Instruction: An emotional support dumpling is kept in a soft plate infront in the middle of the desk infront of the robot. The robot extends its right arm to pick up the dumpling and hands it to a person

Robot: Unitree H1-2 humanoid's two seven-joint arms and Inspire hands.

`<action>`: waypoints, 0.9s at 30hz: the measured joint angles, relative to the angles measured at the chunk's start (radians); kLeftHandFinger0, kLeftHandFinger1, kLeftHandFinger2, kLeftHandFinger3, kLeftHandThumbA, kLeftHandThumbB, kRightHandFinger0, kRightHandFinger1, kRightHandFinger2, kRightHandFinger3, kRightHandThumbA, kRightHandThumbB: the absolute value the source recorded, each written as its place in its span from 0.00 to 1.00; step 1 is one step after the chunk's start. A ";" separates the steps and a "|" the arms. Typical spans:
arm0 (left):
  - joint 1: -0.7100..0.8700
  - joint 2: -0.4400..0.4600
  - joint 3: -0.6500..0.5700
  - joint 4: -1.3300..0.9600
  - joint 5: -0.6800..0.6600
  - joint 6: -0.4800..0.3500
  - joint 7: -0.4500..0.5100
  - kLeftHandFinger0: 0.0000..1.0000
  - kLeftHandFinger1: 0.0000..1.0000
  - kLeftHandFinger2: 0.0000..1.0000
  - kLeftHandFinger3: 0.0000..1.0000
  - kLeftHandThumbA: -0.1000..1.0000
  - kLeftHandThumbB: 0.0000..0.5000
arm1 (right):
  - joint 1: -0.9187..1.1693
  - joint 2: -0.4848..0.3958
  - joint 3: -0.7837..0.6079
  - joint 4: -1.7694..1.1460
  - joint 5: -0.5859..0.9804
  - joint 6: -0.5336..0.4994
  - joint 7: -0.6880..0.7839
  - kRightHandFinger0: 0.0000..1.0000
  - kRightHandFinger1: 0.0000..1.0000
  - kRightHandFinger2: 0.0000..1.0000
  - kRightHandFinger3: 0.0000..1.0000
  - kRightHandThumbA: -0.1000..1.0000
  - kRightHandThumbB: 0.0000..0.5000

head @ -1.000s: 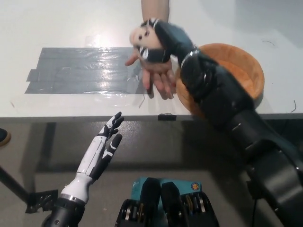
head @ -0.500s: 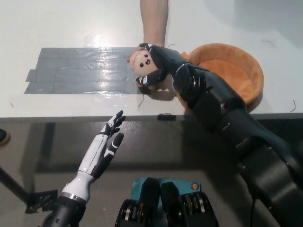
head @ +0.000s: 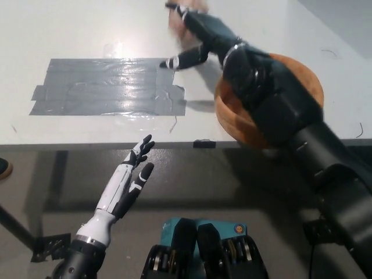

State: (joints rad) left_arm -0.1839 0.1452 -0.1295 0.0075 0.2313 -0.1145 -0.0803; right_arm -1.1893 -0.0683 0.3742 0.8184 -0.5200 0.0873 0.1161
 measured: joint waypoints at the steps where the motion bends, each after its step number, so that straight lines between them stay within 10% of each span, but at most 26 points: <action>1: 0.000 0.000 0.000 0.000 0.000 0.000 0.000 1.00 1.00 1.00 1.00 1.00 0.26 | 0.001 -0.008 -0.013 -0.026 0.001 0.004 -0.001 1.00 1.00 1.00 1.00 1.00 1.00; 27: -0.063 -0.001 0.027 0.034 -0.006 0.015 0.000 1.00 1.00 1.00 1.00 1.00 0.31 | 0.638 -0.095 -0.178 -0.988 0.112 0.039 0.017 1.00 1.00 1.00 1.00 1.00 0.70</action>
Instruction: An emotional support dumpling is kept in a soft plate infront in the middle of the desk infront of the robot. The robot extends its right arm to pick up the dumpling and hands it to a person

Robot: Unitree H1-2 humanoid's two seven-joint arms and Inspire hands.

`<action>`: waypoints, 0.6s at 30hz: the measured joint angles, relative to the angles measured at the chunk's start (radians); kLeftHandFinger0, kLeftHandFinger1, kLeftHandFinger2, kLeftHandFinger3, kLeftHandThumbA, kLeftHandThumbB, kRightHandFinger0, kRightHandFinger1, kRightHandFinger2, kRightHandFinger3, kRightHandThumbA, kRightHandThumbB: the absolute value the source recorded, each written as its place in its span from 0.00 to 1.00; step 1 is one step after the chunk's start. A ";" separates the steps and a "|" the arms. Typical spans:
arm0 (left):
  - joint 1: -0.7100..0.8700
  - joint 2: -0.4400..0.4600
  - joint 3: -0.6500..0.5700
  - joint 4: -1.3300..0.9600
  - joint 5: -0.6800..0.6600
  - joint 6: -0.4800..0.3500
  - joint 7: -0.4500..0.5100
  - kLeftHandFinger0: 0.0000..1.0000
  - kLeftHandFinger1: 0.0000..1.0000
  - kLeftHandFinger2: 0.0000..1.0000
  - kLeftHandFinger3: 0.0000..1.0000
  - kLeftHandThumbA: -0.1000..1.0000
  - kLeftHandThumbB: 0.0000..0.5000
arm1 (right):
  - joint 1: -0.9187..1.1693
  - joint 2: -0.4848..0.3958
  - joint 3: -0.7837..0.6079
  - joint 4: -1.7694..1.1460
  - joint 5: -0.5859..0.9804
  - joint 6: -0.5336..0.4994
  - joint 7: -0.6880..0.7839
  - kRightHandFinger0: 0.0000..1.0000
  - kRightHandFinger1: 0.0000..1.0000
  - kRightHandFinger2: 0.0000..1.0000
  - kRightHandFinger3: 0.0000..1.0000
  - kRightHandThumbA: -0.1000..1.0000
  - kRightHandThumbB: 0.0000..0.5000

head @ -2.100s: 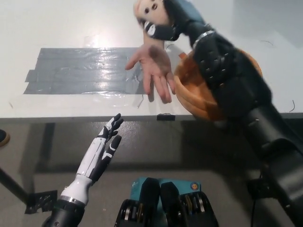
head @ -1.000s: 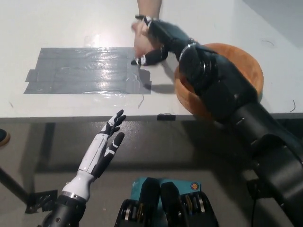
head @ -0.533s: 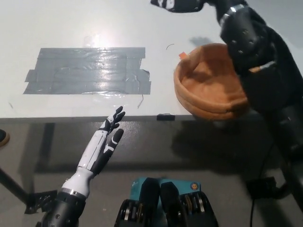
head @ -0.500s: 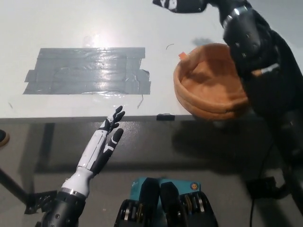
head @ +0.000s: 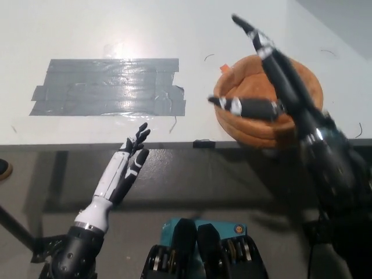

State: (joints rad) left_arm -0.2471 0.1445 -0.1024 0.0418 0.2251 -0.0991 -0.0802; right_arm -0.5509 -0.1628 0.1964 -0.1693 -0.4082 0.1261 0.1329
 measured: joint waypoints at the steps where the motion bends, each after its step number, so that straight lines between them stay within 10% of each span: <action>1: -0.007 0.000 0.000 0.001 0.000 0.002 0.000 1.00 1.00 1.00 1.00 1.00 0.31 | 0.032 -0.002 -0.004 -0.039 0.005 -0.001 0.002 1.00 1.00 1.00 1.00 1.00 0.70; 18: -0.028 0.001 0.017 0.028 -0.018 0.004 0.000 1.00 1.00 1.00 1.00 1.00 0.26 | 0.343 -0.026 -0.043 -0.174 0.172 -0.136 0.010 1.00 1.00 1.00 1.00 1.00 0.72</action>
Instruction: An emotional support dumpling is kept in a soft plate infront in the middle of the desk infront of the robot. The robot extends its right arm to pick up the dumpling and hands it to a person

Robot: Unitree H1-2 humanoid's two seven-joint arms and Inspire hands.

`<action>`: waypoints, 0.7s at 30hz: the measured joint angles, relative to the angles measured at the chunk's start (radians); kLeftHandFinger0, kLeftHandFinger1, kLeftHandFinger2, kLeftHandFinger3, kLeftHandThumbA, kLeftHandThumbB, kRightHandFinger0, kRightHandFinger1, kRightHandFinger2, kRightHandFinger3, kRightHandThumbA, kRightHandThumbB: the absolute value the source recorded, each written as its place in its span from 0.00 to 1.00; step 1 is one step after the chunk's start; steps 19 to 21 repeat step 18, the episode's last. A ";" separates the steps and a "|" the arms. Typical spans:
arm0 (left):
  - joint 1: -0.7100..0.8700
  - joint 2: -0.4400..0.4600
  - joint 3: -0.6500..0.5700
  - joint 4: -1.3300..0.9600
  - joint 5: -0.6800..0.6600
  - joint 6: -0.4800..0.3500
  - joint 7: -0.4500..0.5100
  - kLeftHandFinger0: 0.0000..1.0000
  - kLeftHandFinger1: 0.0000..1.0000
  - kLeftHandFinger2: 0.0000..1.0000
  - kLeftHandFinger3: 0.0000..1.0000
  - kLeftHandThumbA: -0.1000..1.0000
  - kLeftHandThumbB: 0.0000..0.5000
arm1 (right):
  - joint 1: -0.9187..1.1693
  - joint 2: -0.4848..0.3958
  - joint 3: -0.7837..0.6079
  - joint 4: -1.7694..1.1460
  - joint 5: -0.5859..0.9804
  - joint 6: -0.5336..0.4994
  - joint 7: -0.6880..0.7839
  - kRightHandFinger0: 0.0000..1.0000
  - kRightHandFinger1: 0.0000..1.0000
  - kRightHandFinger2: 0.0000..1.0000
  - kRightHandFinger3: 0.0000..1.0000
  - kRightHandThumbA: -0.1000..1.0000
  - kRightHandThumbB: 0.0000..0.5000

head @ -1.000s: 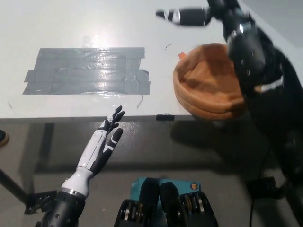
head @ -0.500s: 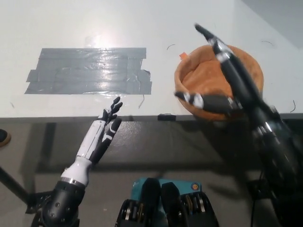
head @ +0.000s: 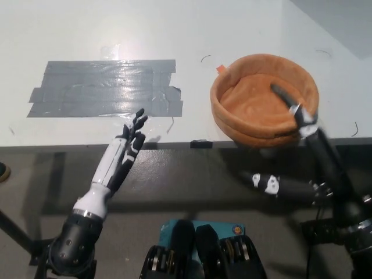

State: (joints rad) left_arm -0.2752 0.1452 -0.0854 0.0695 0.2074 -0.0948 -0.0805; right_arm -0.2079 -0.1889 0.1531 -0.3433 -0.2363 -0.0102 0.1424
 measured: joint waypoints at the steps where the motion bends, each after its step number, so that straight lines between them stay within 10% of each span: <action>1: 0.009 0.000 -0.002 0.000 0.000 0.000 0.000 1.00 1.00 1.00 1.00 1.00 0.28 | 0.014 0.000 0.001 0.037 0.005 -0.013 0.000 1.00 1.00 1.00 1.00 1.00 0.72; 21: 0.110 0.000 -0.030 -0.023 0.011 -0.001 -0.001 1.00 1.00 1.00 1.00 1.00 0.23 | 0.117 -0.006 0.041 0.288 0.085 -0.072 0.053 1.00 1.00 1.00 1.00 1.00 0.66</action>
